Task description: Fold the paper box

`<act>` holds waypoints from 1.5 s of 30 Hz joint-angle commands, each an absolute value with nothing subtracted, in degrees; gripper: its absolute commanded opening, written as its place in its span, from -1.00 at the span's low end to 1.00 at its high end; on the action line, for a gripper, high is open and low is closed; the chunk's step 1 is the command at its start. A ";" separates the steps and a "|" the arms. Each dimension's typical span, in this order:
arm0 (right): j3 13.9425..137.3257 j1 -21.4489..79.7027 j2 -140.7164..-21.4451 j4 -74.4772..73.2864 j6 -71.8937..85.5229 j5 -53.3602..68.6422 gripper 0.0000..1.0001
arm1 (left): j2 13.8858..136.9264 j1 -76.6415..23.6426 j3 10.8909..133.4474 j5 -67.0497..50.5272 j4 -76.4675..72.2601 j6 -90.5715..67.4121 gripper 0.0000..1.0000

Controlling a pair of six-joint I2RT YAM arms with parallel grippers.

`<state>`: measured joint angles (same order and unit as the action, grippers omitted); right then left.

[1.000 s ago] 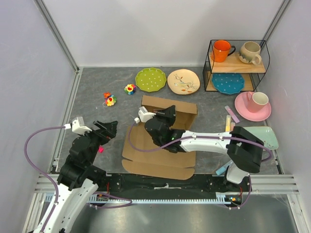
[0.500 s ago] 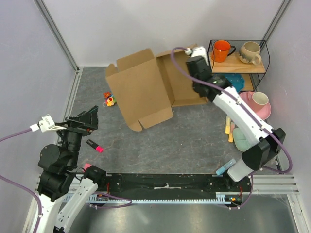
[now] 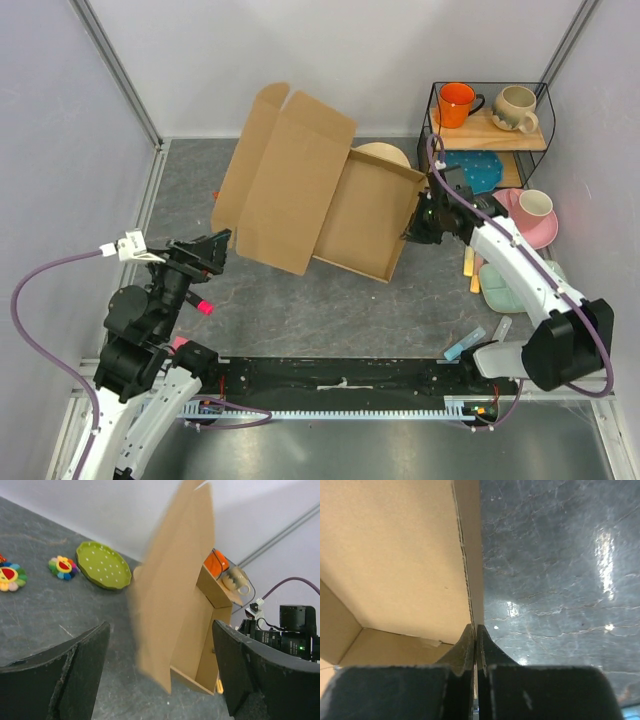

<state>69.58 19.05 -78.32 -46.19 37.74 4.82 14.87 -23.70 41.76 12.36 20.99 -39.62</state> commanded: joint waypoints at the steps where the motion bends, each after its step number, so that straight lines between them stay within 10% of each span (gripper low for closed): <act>1: 60.31 18.46 -72.43 -36.74 51.91 10.11 -1.00 | 14.33 -23.47 39.65 6.42 20.39 -42.10 0.76; 14: 35.78 19.68 -62.84 -33.14 73.20 1.50 -1.00 | 14.15 -23.47 36.74 5.72 19.16 -43.42 0.70; 31: 39.63 33.48 -74.44 -23.73 93.95 -4.13 -1.00 | 16.08 -23.73 33.93 1.23 15.91 -44.21 0.64; 35: 41.13 34.63 -73.66 -22.06 92.21 -4.57 -0.21 | 16.00 -23.73 33.92 1.49 16.52 -44.21 0.64; 45: 51.32 36.12 -70.05 -34.00 76.16 -4.13 0.61 | 19.07 -23.73 35.07 2.20 16.61 -42.89 0.64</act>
<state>45.74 35.20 -72.66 -28.49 85.62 -3.49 17.34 -23.70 32.80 1.63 17.28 -42.81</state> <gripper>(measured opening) 0.769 0.821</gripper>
